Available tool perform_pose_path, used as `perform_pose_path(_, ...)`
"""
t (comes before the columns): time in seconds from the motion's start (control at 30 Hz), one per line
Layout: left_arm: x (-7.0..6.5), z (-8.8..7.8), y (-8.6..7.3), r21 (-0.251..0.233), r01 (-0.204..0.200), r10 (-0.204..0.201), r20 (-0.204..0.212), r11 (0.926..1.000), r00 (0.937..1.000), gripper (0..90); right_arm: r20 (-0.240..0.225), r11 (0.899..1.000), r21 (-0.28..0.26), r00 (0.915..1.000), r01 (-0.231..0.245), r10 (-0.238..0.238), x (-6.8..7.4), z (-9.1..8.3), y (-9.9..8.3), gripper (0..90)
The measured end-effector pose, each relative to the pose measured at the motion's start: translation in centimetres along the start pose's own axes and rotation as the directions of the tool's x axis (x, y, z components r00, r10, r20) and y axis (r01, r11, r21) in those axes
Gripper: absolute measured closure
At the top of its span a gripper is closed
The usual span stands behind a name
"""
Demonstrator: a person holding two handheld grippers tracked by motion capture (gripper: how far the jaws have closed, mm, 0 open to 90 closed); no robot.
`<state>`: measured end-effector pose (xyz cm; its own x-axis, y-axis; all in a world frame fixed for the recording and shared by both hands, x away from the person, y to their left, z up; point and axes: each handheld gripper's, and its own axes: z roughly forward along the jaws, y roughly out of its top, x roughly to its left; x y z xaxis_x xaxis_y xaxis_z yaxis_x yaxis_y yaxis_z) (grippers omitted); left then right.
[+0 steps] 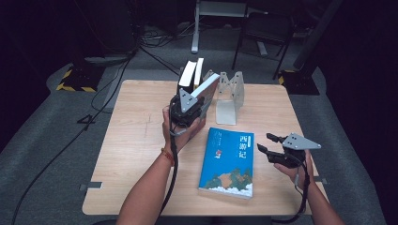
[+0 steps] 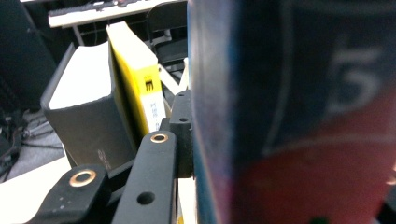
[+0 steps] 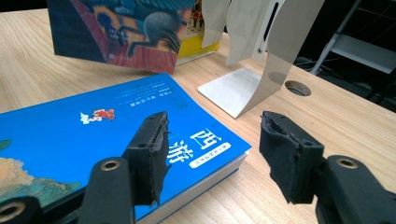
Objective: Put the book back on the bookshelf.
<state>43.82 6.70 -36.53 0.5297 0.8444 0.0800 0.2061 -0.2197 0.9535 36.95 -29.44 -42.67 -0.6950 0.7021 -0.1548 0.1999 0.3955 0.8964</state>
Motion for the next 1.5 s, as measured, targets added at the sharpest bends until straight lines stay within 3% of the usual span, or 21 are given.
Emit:
perform_pose_path(0.03,0.0,0.7,-0.5,-0.009,0.019,-0.019,-0.013,0.9998,0.9997,73.0,0.002,1.0,0.0,1.0,0.003,-0.003,0.0,0.1,0.0,42.9)
perform_pose_path(0.2,-0.6,1.5,-0.6,-0.019,0.016,-0.017,-0.042,0.9997,0.999,73.1,0.004,1.0,0.005,0.9999,0.014,-0.014,0.1,0.1,0.0,42.8)
perform_pose_path(0.33,-0.9,2.4,-0.5,-0.042,0.07,-0.072,-0.049,0.9967,0.9962,73.1,0.002,1.0,0.011,0.9999,0.015,-0.015,0.0,0.2,-0.1,42.7)
perform_pose_path(0.53,-1.5,4.0,-0.9,-0.084,0.1,-0.107,-0.084,0.9914,0.9907,73.0,0.0,1.0,0.012,0.9997,0.026,-0.026,0.1,0.2,-0.1,42.6)
perform_pose_path(0.77,-1.9,5.6,-0.5,-0.093,0.112,-0.12,-0.081,0.9894,0.9895,73.0,-0.001,0.999,0.022,0.9995,0.031,-0.031,0.0,0.3,-0.3,42.4)
perform_pose_path(1.0,-1.9,7.6,0.6,-0.082,0.115,-0.124,-0.119,0.99,0.9851,72.8,-0.012,0.999,0.026,0.9989,0.046,-0.046,0.1,0.3,-0.3,42.4)
perform_pose_path(1.13,-1.9,7.6,0.2,-0.086,0.14,-0.149,-0.114,0.9864,0.9822,71.3,-0.012,0.999,0.027,0.9989,0.045,-0.044,0.0,0.3,-0.4,42.3)
perform_pose_path(1.4,-0.9,5.9,-1.1,-0.081,0.144,-0.149,-0.063,0.9863,0.9869,69.7,-0.019,0.998,0.038,0.9987,0.049,-0.048,0.2,0.3,-0.5,42.0)
perform_pose_path(1.43,-0.7,5.7,-1.2,-0.08,0.142,-0.146,-0.051,0.9867,0.9879,68.9,-0.018,0.998,0.038,0.9984,0.054,-0.053,0.3,0.4,-0.4,41.9)
perform_pose_path(1.5,-0.7,5.2,-1.5,-0.071,0.1,-0.103,-0.043,0.9925,0.9937,68.5,-0.022,0.998,0.041,0.9984,0.053,-0.052,0.4,0.4,-0.4,41.9)
